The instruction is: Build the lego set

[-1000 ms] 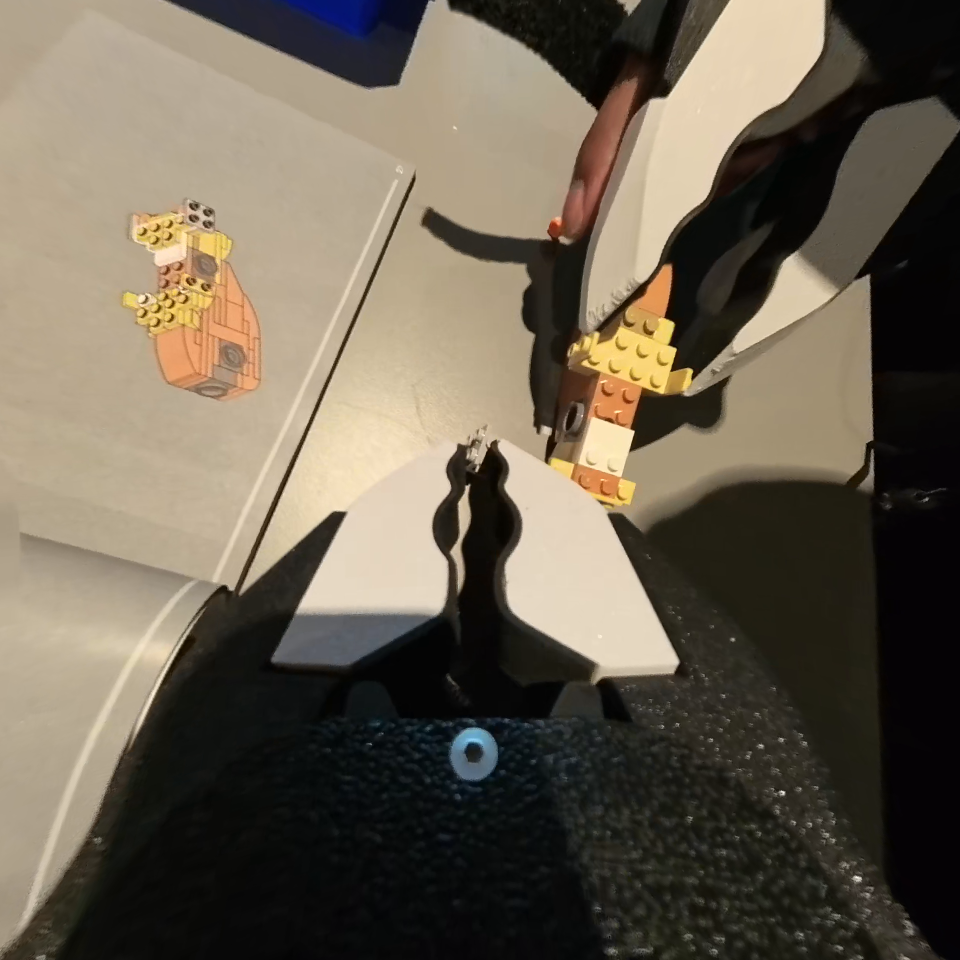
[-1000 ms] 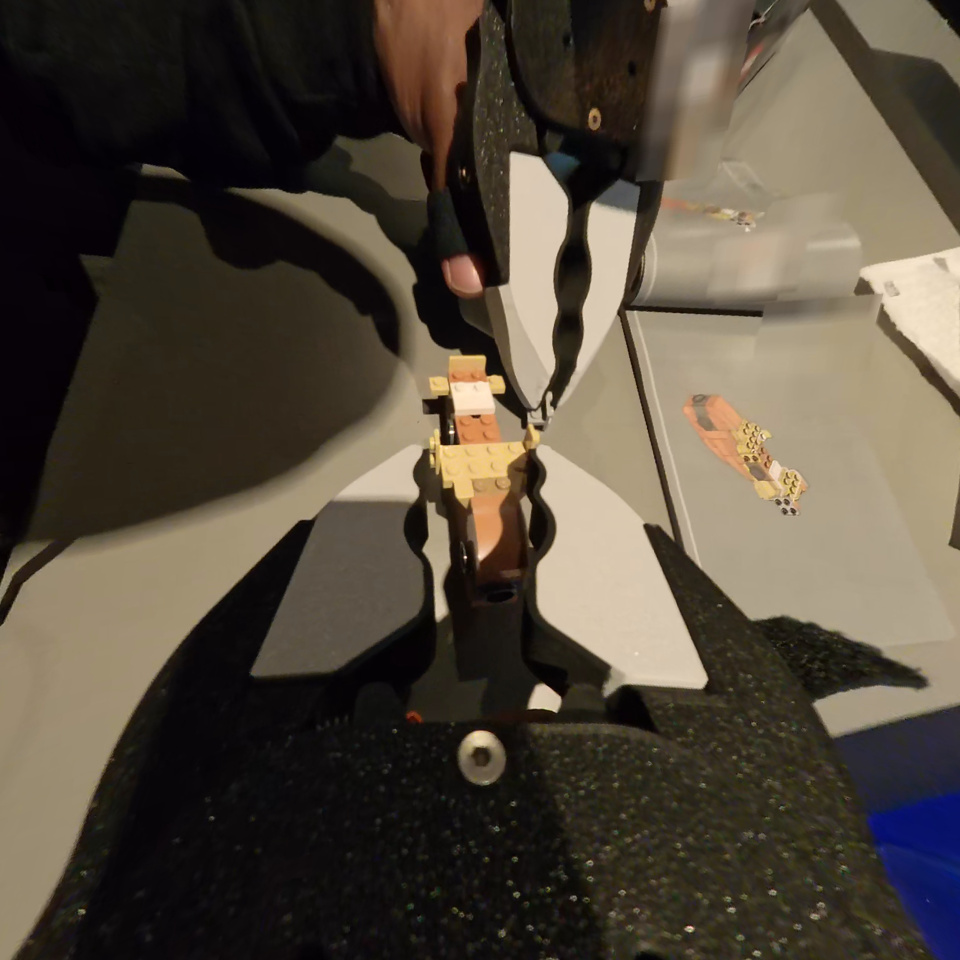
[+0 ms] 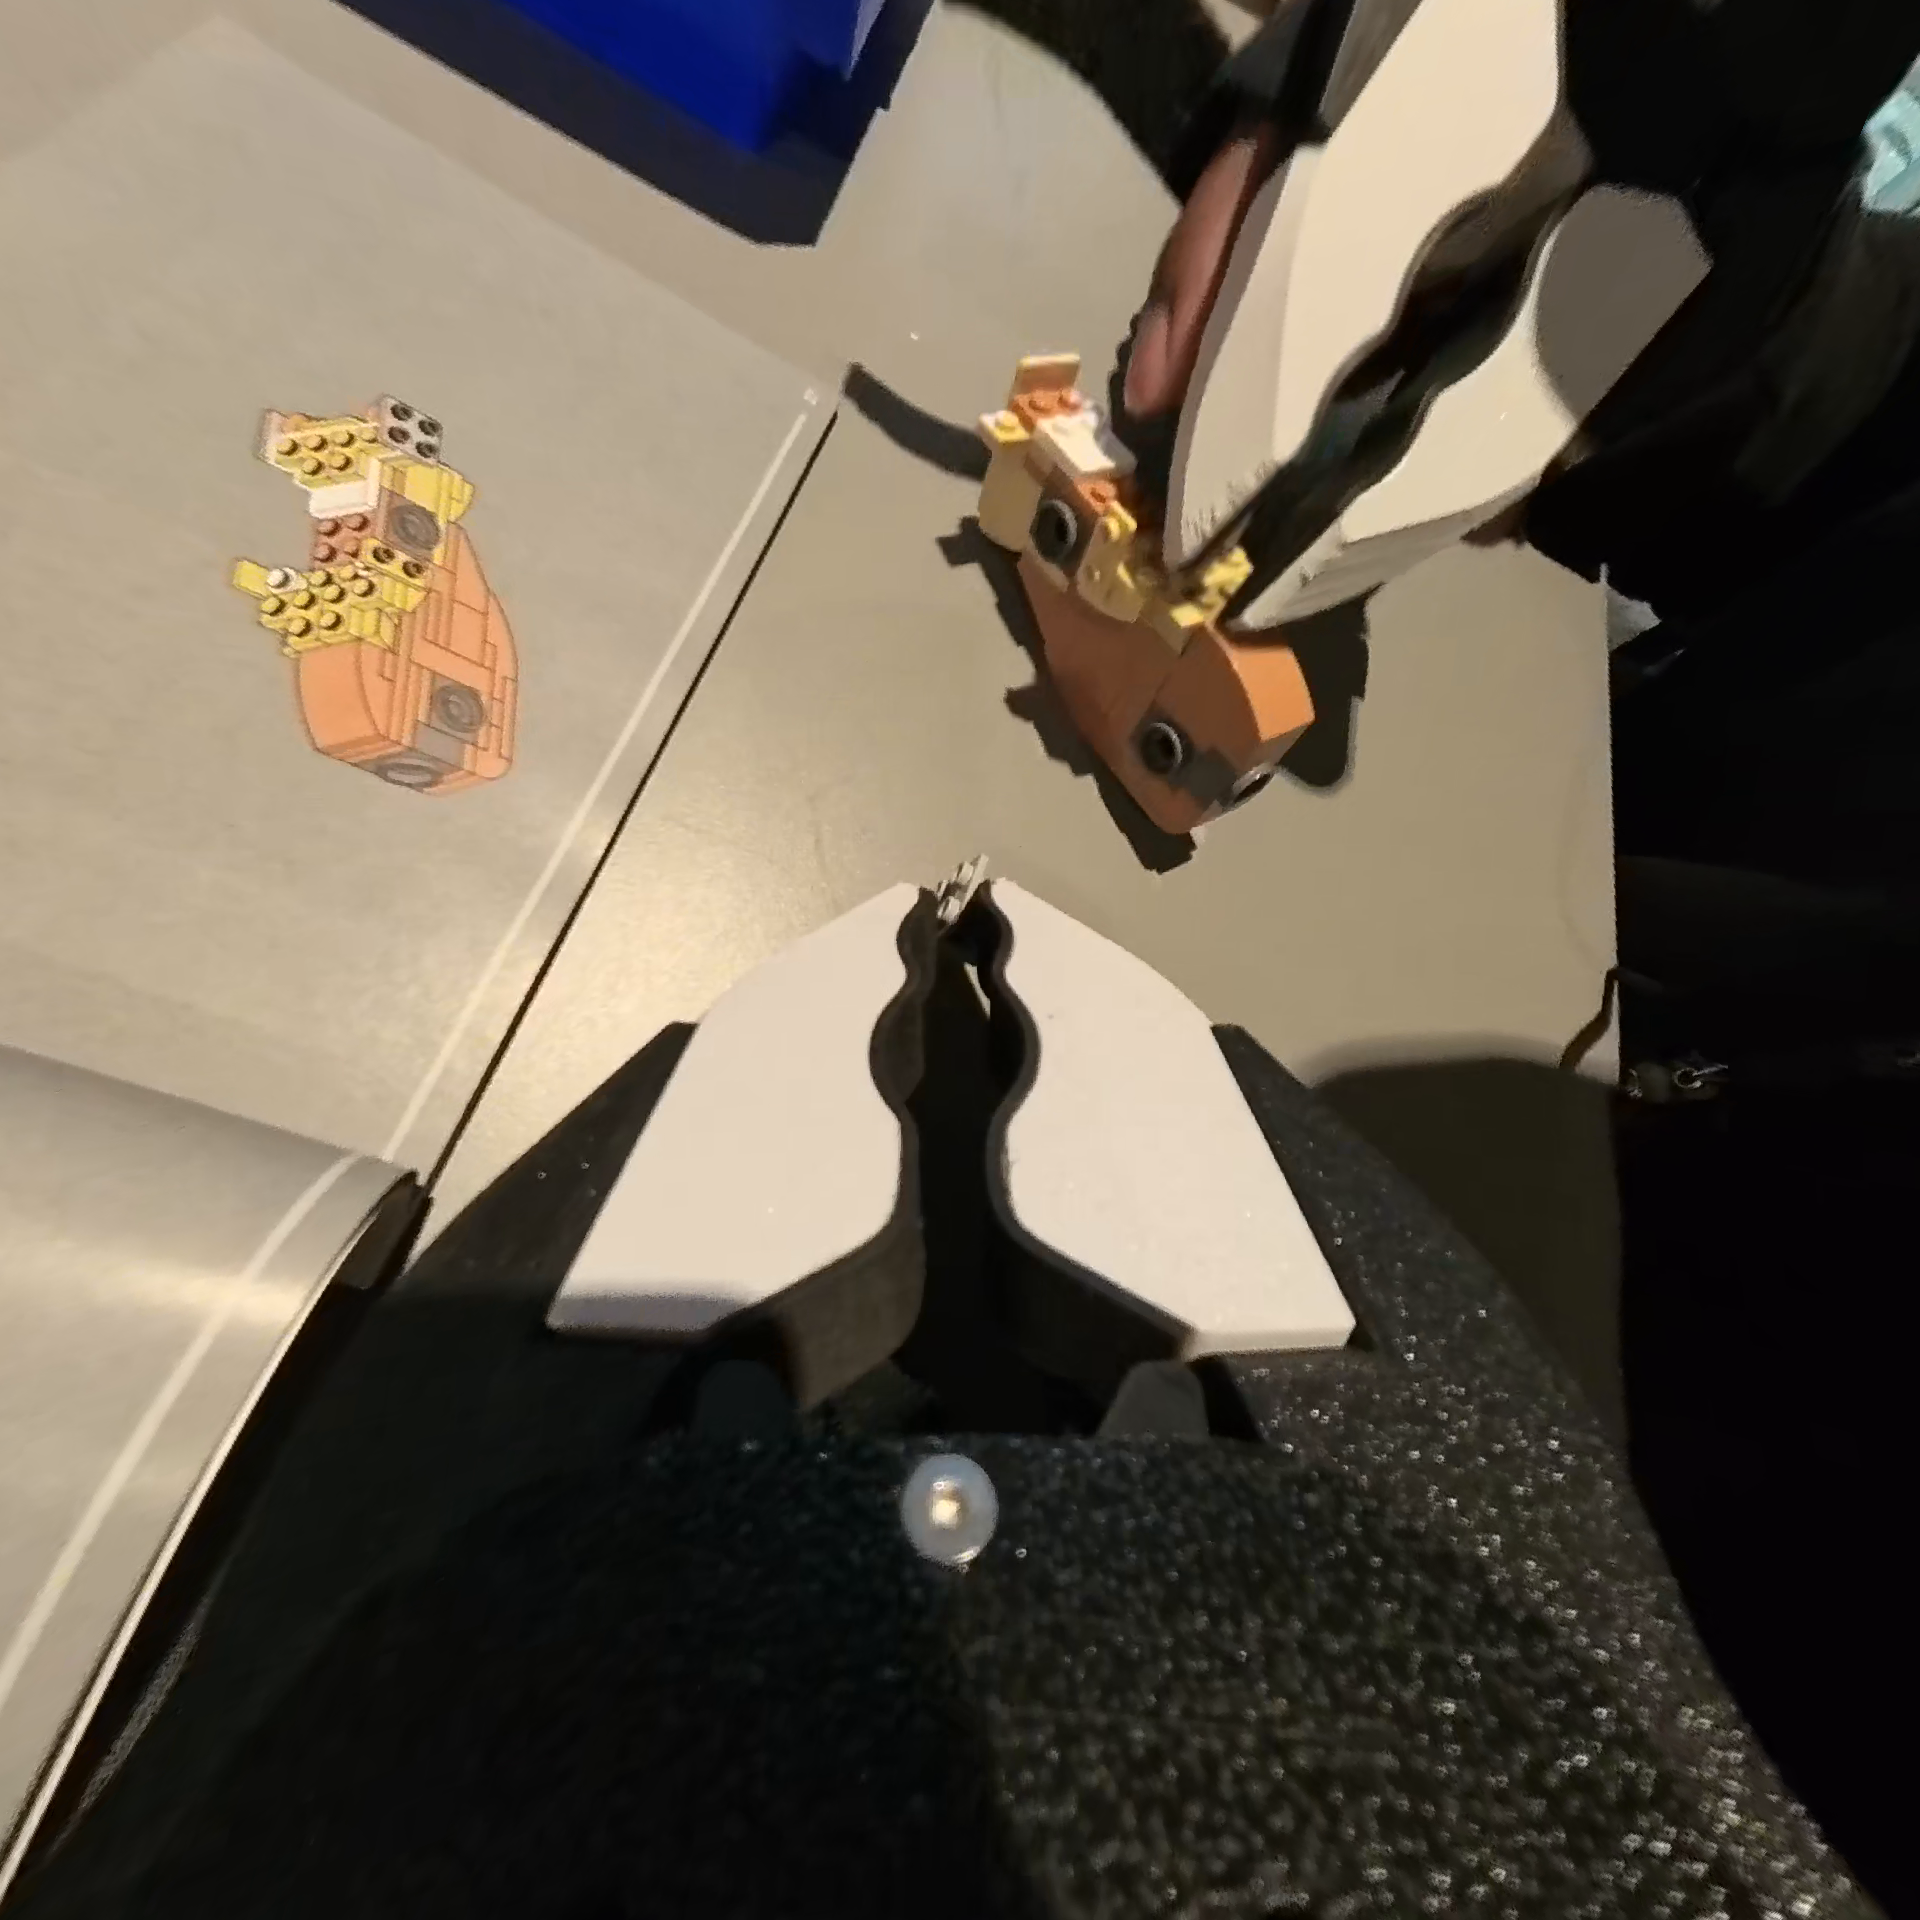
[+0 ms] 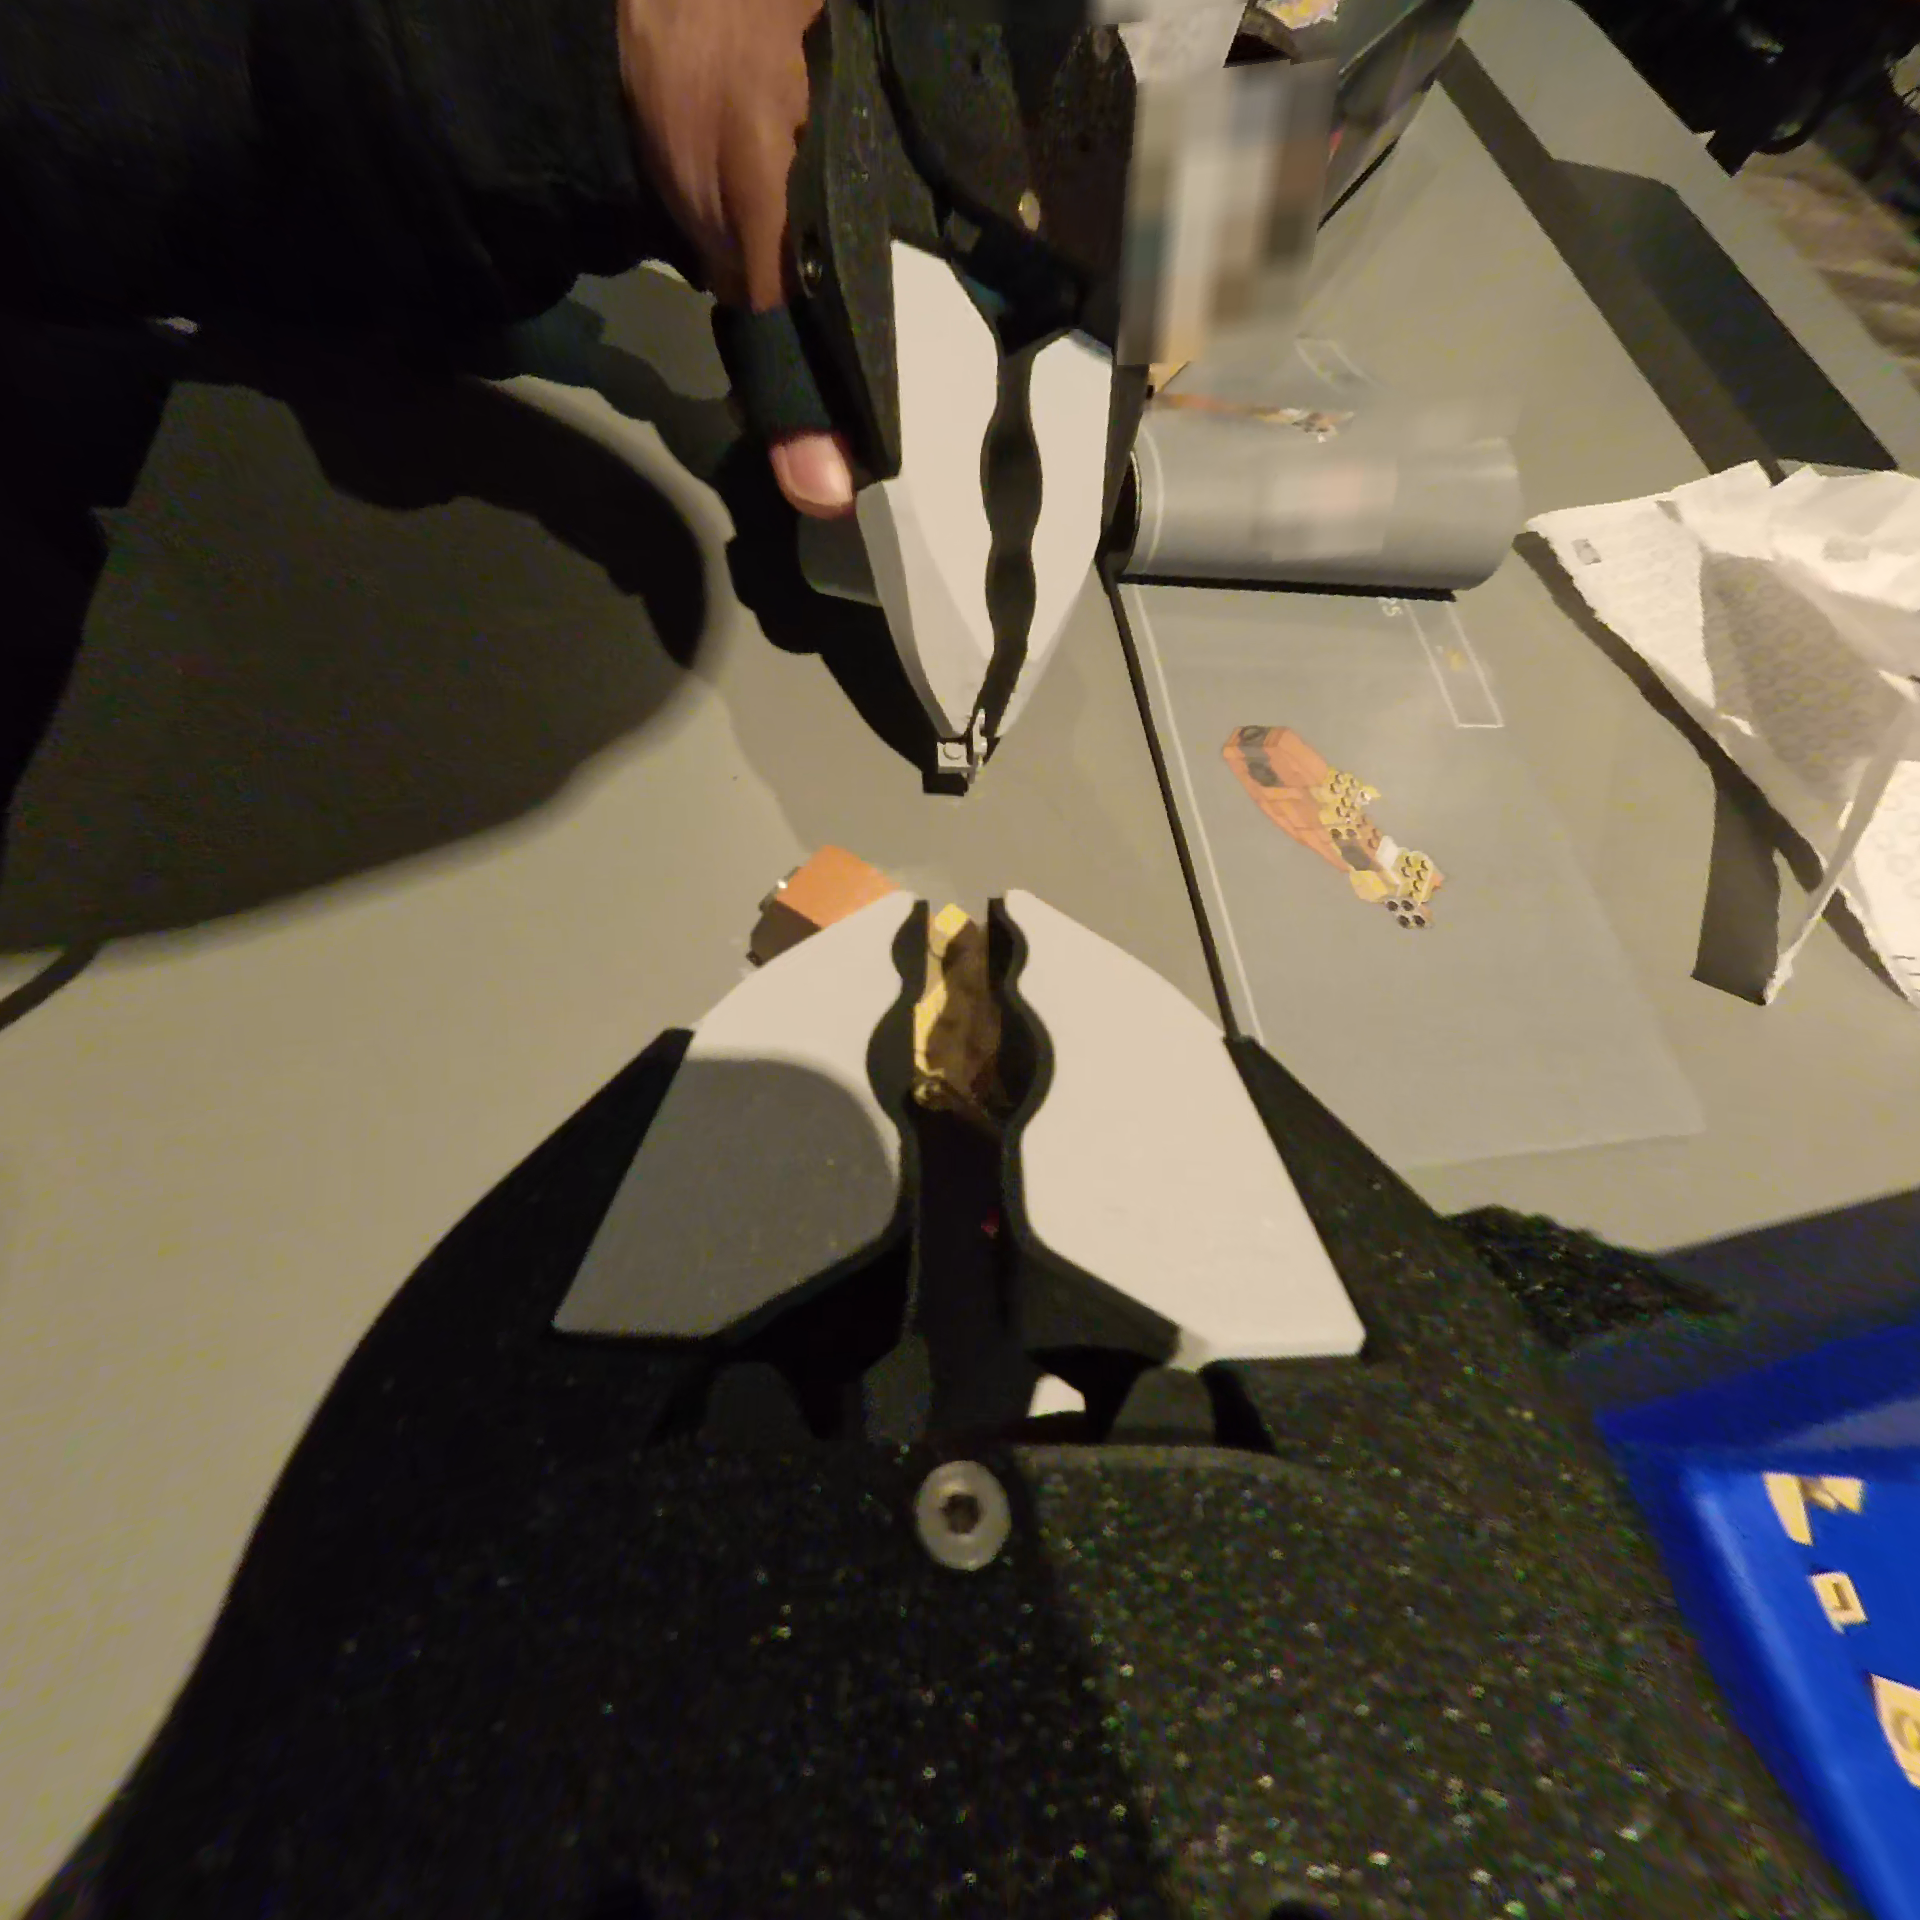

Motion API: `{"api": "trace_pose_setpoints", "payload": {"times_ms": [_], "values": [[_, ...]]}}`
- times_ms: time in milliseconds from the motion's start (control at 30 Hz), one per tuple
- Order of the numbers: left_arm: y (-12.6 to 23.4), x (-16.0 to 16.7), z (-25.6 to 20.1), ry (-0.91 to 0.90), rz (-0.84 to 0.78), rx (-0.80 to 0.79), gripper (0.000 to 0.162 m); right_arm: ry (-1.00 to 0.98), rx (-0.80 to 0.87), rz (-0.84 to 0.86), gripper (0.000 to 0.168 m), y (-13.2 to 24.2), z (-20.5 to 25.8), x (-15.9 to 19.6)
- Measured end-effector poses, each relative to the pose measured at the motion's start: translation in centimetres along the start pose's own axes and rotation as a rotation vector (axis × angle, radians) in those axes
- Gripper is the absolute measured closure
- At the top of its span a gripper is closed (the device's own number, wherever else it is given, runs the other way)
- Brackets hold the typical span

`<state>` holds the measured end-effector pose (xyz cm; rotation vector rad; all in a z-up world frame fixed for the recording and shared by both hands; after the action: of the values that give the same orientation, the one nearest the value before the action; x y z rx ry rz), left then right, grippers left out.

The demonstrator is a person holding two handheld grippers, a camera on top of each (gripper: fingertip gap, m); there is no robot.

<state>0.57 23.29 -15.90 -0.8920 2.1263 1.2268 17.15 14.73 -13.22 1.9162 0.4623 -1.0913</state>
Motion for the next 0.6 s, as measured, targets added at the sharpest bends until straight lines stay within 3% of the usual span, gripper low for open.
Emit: {"api": "trace_pose_setpoints", "payload": {"times_ms": [333, 600], "values": [[-0.1, -0.1, 0.0, -0.021, 0.004, -0.012, 0.156, -0.003, 0.048, 0.033, 0.148, 1.3, -1.0, 0.1], [0.2, -0.4, 0.4, -0.001, -0.053, -0.024, 0.155, -0.241, 0.077, 0.192, 0.143, 3.9, -3.7, 2.4]]}}
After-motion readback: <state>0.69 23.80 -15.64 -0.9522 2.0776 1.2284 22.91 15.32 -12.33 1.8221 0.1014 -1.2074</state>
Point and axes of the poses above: each gripper's, where its closed fingertips meet, y back along the fingers, x out of its underside, z = x × y across the jaws, the point moved 8 cm from there along y, back along the fingers, and after that the axes turned 8 degrees about x, right-handed, at the moved point
